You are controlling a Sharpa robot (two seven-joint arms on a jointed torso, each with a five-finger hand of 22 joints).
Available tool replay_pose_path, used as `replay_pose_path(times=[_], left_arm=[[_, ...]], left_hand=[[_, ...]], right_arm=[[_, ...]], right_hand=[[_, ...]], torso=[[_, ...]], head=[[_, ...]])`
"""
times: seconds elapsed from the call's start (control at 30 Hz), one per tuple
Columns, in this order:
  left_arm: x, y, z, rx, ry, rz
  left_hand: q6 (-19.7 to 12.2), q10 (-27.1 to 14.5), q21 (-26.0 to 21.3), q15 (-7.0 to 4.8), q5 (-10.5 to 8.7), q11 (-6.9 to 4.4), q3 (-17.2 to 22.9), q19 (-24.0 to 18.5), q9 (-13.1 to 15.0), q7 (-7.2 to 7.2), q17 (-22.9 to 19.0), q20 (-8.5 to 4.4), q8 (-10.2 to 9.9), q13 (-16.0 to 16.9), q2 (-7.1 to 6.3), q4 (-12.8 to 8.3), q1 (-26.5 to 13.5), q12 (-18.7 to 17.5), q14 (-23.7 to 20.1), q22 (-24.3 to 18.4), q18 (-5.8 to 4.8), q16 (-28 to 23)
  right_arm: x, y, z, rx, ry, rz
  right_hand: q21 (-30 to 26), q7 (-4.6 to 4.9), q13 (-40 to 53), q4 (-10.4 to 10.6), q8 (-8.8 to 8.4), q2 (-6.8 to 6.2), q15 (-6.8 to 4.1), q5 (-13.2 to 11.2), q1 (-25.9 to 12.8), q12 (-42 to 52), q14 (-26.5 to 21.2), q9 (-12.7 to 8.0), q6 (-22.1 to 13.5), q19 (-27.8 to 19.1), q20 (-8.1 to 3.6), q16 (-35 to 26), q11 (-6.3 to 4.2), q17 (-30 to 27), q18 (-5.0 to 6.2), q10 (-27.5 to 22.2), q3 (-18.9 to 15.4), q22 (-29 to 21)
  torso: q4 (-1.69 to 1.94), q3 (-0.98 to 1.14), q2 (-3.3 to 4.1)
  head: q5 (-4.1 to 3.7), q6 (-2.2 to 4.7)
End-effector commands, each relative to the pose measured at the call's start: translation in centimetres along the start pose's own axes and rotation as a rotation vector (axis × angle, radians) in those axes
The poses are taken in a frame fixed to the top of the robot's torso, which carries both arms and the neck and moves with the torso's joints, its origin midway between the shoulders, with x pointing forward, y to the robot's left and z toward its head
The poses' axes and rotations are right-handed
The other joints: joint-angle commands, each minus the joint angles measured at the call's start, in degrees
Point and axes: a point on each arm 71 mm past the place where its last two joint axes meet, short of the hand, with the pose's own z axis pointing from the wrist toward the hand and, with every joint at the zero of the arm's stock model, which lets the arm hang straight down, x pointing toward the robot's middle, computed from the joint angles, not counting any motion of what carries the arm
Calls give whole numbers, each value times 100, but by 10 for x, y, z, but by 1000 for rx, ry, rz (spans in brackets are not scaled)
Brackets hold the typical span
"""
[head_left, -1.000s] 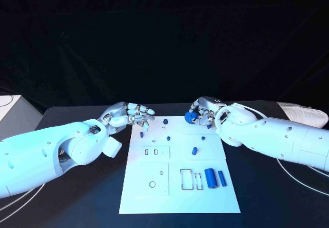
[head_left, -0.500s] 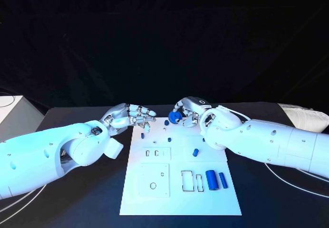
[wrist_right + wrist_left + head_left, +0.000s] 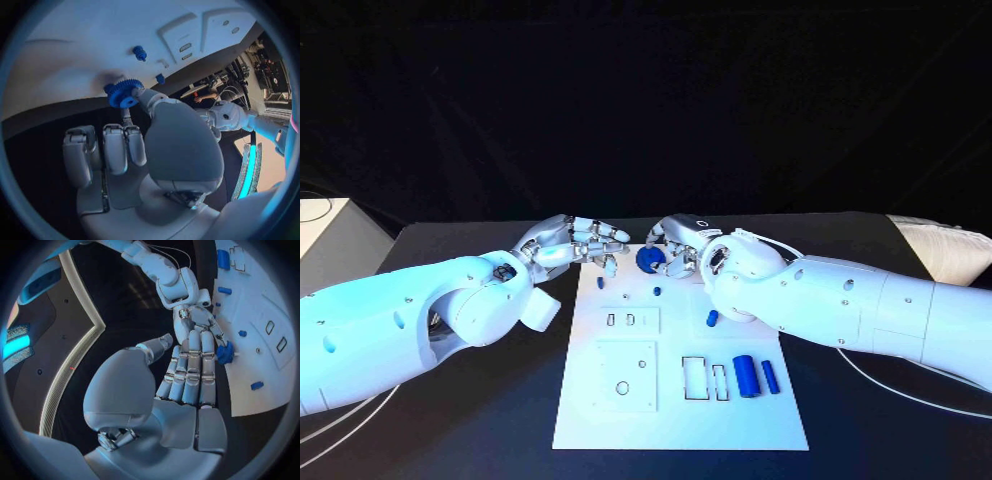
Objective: Assemble the parts on the task board
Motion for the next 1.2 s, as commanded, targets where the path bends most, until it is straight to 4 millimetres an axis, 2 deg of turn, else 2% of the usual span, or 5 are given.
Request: replay_pose_path(times=[0.03, 0.43, 0.63, 0.77, 1.2], left_arm=[[1, -1, 0, 4, 7, -22], [-1, -1, -1, 1, 2, -29], [-2, -1, -1, 1, -2, -28], [-2, -1, -1, 0, -1, -28], [-3, -1, -2, -3, -2, -27]], left_hand=[[-42, -50, 8, 3, -7, 7, -3, 50, 9, 31, 6, 0, -30, -8, 26, 6, 28, -36, 29, -7, 85, -39], [-42, -50, 8, 3, -7, 7, -3, 50, 9, 31, 6, 0, -30, -8, 26, 6, 28, -36, 29, -7, 85, -39], [-42, -50, 8, 3, -7, 7, -3, 50, 9, 31, 6, 0, -30, -8, 26, 6, 28, -36, 29, -7, 85, -39], [-42, -50, 8, 3, -7, 7, -3, 50, 9, 31, 6, 0, -30, -8, 26, 6, 28, -36, 29, -7, 85, -39], [-40, -47, 9, 4, -7, 7, -2, 52, 11, 32, 8, -1, -29, -10, 26, 2, 33, -33, 31, -8, 84, -49]], right_arm=[[5, 1, 1, 8, 55, -26], [8, 4, 2, 17, 79, -40], [8, 5, 3, 18, 83, -45], [9, 4, 5, 25, 81, -48], [11, 4, 9, 38, 100, -58]], right_hand=[[-38, -26, 741, -2, 418, -2, 5, -22, -41, -13, 358, 70, -7, 518, -13, -26, 8, 642, -41, -48, 41, 1395], [-37, -21, 750, -18, 419, -16, 9, -40, -73, -10, 358, 65, -21, 520, -9, -26, 13, 643, -42, -41, 53, 1397], [-32, -21, 751, -20, 420, -17, 9, -41, -75, -9, 359, 65, -21, 524, -9, -25, 13, 644, -44, -40, 54, 1403], [-34, -20, 743, -25, 420, -20, 10, -45, -83, -13, 359, 64, -27, 522, -8, -26, 14, 643, -43, -47, 58, 1400], [-60, -8, 716, -46, 409, -27, 18, -65, -122, -31, 354, 52, -67, 503, -1, -43, 23, 626, -34, -76, 80, 1374]], torso=[[-11, 3, -7], [-21, 8, -5], [-6, 8, -6], [-10, 4, -5], [-18, 6, -9]], head=[[-3, -19], [19, -22], [19, -33], [24, -36], [49, -88]])
